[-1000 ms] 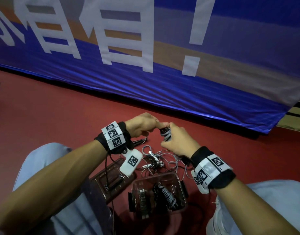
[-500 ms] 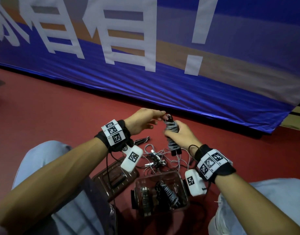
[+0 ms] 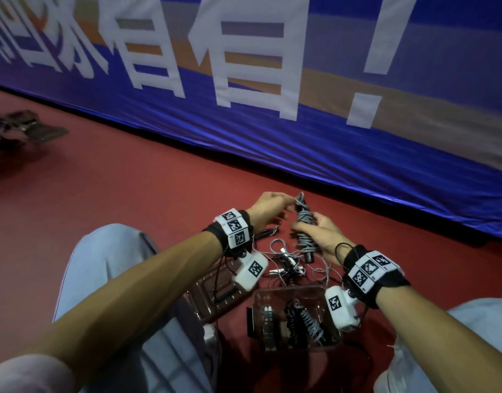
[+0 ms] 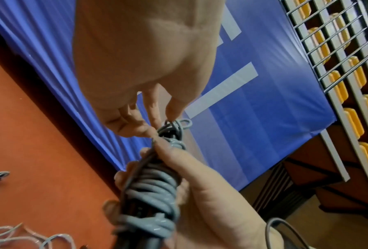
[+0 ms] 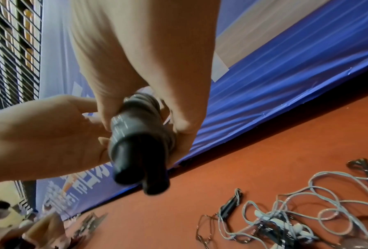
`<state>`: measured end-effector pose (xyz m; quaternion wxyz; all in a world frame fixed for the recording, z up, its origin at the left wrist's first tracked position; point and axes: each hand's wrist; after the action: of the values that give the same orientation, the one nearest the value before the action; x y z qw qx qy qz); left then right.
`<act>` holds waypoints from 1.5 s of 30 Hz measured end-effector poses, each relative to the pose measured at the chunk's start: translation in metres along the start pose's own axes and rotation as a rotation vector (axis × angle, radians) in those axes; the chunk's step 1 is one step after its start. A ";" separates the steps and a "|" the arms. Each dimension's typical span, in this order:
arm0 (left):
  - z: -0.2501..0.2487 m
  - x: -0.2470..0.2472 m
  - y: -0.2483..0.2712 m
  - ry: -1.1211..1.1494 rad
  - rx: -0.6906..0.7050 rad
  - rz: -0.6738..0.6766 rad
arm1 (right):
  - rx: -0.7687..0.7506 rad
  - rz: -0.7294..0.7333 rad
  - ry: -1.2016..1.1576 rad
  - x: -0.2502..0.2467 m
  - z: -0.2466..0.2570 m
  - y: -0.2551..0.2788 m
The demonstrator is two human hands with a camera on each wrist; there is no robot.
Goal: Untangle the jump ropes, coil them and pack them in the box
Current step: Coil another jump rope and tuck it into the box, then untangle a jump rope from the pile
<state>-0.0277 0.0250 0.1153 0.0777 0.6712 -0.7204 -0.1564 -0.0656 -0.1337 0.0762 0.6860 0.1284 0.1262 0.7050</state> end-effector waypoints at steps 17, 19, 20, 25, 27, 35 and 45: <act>0.175 -0.024 -0.053 -1.048 -0.176 0.053 | 0.329 0.226 1.140 -0.016 -0.237 -0.075; 0.208 -0.030 -0.069 -1.103 -0.230 0.077 | 0.402 0.203 1.026 -0.014 -0.285 -0.101; 0.230 -0.033 -0.084 -1.111 -0.257 0.087 | 0.414 0.183 0.991 -0.008 -0.289 -0.102; 0.262 -0.033 -0.100 -1.087 -0.264 0.097 | 0.386 0.259 1.170 0.017 -0.282 -0.090; 0.259 -0.030 -0.100 -1.078 -0.241 0.088 | 0.385 0.274 1.182 0.026 -0.291 -0.093; 0.290 -0.021 -0.131 -1.071 -0.236 0.108 | 0.208 0.257 1.013 0.025 -0.237 -0.124; 0.334 -0.021 -0.157 -1.116 -0.196 0.197 | 0.155 -0.209 0.814 -0.009 -0.261 -0.226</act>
<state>0.0146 0.0782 -0.2475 -0.2381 0.4063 -0.6937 -0.5450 0.0530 -0.1372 -0.2477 0.6363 -0.1225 0.4515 0.6134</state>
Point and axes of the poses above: each hand's wrist, its own y-axis away from the middle knuckle, its own x-axis out of the palm, z = x × y, and after that the axes turned 6 degrees about -z, right-handed
